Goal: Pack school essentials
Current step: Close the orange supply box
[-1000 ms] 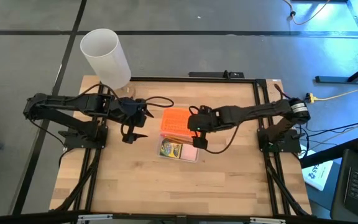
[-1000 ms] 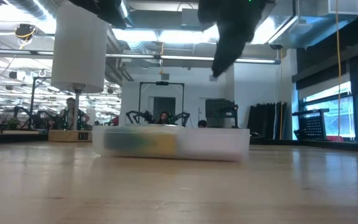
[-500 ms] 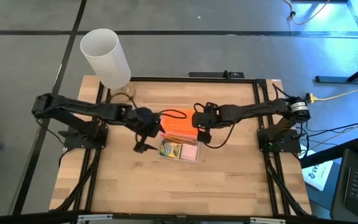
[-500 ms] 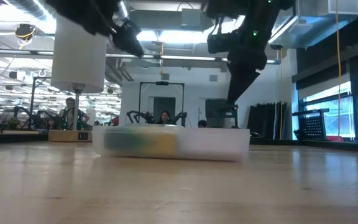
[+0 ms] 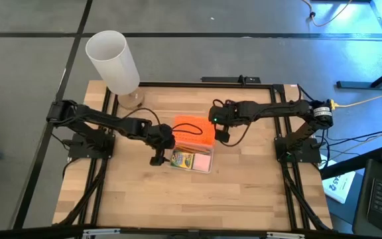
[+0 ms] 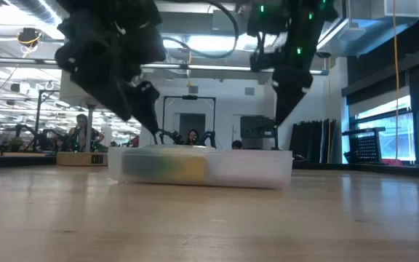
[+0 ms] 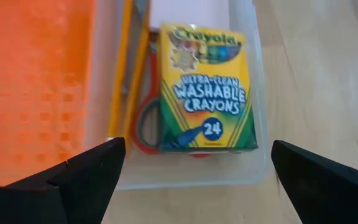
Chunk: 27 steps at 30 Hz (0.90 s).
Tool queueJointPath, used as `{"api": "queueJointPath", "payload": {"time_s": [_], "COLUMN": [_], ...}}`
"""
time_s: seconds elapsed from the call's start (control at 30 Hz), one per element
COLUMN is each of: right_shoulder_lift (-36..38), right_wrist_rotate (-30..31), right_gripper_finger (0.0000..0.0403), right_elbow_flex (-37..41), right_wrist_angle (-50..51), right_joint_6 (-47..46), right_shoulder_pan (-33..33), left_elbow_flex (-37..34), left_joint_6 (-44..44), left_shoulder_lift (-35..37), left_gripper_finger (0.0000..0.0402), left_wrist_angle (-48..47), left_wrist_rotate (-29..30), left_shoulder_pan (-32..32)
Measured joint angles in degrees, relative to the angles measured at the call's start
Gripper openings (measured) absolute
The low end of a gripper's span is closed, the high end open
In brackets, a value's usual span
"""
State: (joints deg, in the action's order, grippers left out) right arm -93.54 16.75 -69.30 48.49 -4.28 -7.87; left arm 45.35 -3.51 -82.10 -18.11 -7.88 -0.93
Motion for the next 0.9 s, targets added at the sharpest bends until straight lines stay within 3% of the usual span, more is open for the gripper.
{"api": "queueJointPath", "payload": {"time_s": [0.27, 0.5, 0.77, 0.9], "right_shoulder_lift": [-0.04, -0.14, -0.59, -0.57], "right_wrist_rotate": [-2.74, -12.43, -12.32, -12.38], "right_gripper_finger": [0.0395, 0.0395, 0.0395, 0.0395], "right_elbow_flex": [4.05, 4.04, 4.45, 9.37], "right_wrist_angle": [-1.06, -6.75, -8.40, -14.83], "right_joint_6": [-1.20, 3.46, 3.17, 2.51], "right_shoulder_pan": [-6.15, -9.51, -15.47, -17.99], "left_elbow_flex": [-1.41, -1.37, -1.37, -1.37], "left_joint_6": [0.42, 0.39, 0.39, 0.39], "left_shoulder_lift": [-4.95, -5.27, -5.27, -5.27], "left_gripper_finger": [0.0398, 0.0398, 0.0398, 0.0398], "left_wrist_angle": [1.60, 1.66, 1.62, 1.59], "left_wrist_rotate": [-0.17, -0.06, -0.09, -0.09], "left_shoulder_pan": [-0.01, 0.00, 0.03, 0.03]}}
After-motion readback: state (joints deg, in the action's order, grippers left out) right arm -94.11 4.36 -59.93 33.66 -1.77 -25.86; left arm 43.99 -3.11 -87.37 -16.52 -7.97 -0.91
